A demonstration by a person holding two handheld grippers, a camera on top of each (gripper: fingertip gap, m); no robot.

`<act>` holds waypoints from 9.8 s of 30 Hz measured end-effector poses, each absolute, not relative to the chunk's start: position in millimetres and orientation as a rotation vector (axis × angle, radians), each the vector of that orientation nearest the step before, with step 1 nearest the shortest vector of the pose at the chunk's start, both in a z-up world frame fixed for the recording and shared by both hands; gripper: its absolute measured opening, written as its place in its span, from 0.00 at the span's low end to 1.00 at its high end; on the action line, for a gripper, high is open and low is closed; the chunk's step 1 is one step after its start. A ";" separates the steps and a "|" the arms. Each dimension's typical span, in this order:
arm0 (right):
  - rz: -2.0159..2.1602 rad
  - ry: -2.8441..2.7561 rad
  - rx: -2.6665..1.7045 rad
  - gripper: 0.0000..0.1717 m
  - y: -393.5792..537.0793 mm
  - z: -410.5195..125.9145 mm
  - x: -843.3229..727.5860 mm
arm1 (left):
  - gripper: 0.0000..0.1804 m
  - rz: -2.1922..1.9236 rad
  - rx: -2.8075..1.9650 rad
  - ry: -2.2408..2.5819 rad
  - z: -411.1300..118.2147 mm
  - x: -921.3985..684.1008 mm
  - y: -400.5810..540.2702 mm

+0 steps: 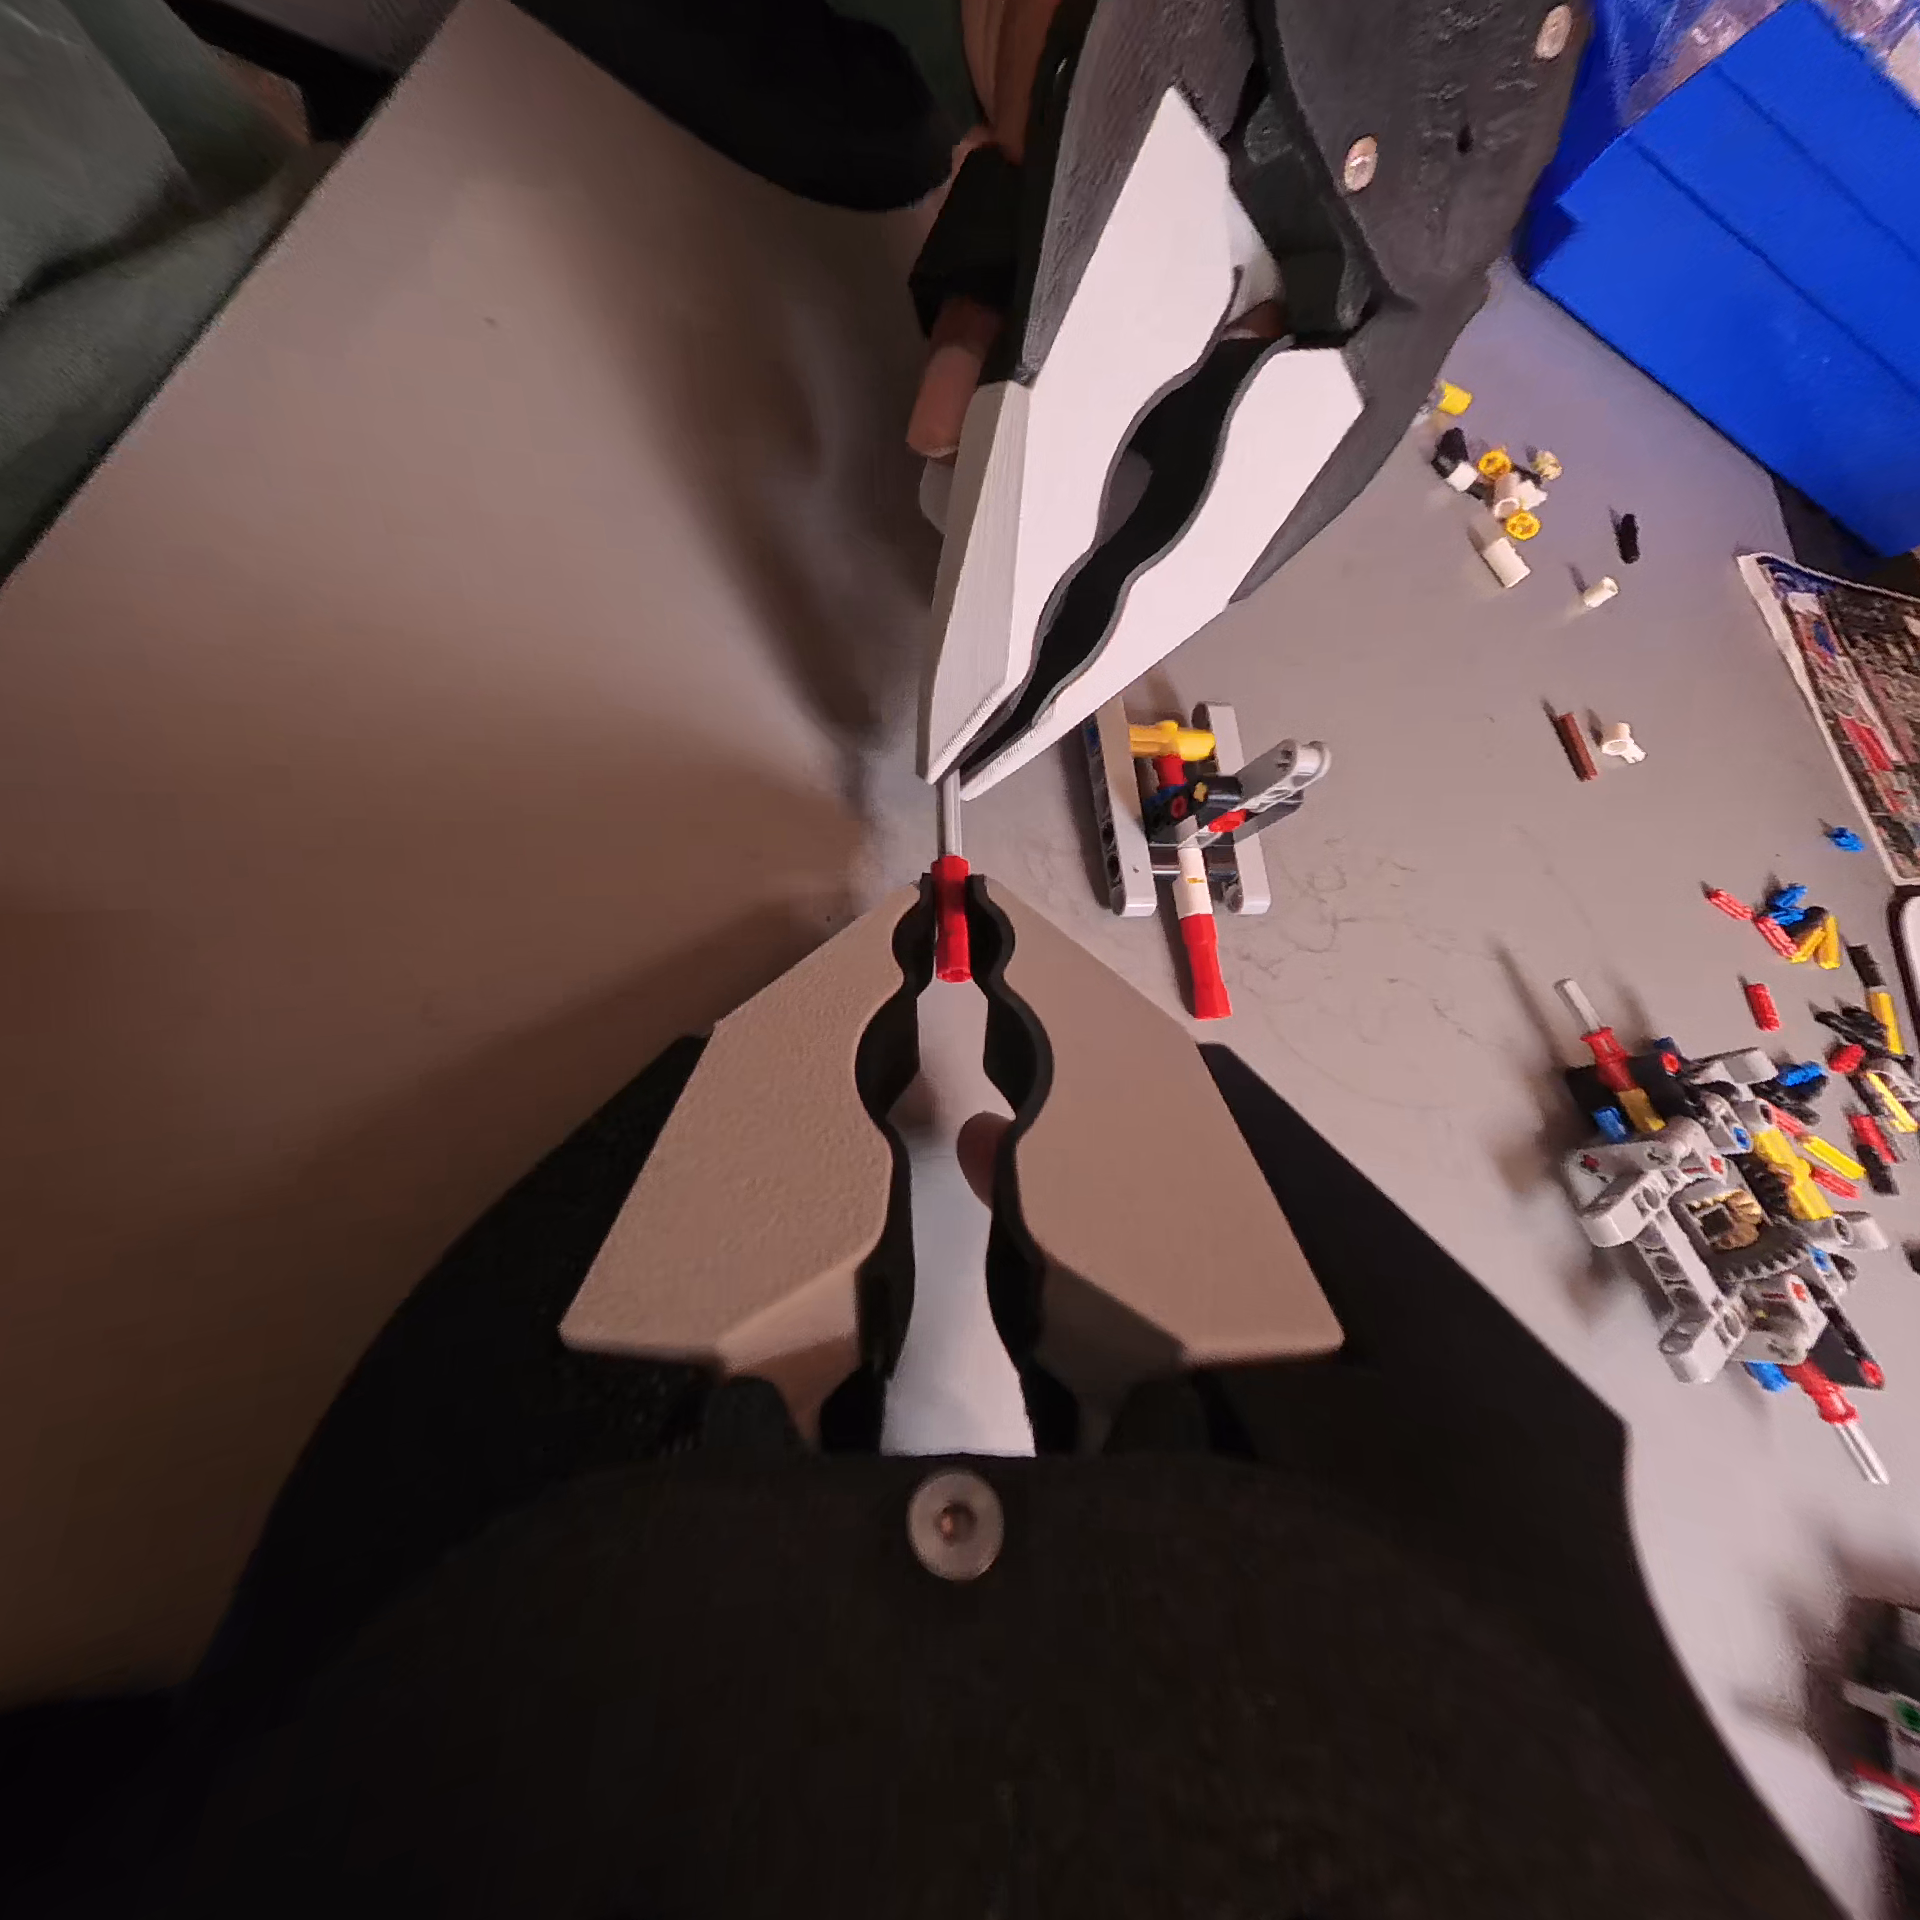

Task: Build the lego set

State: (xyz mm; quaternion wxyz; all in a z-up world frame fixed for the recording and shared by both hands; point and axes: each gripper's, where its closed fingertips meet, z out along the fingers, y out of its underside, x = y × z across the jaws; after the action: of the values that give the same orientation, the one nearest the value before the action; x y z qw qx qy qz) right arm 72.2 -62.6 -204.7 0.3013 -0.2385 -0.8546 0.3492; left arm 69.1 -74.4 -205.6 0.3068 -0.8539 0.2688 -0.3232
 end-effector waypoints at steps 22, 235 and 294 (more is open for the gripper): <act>1.247 -2.114 -0.756 0.11 -55.0 -161.8 77.1 | 0.02 -0.995 -2.039 0.627 -170.2 70.9 -68.1; 1.766 -1.946 -1.091 0.06 -68.5 -126.1 54.1 | 0.02 -1.445 -1.857 0.416 -147.5 91.0 -72.5; 1.293 -1.986 -0.787 0.42 -81.3 -134.4 47.1 | 0.03 -1.690 -1.696 0.011 -129.7 64.4 -54.8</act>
State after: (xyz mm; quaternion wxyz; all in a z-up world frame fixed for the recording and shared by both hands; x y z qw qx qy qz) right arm 47.1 -81.3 -134.4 0.3169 -0.2991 -0.7543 0.4910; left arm 64.4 -54.8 -129.7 0.3653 -0.6594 0.0042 -0.6571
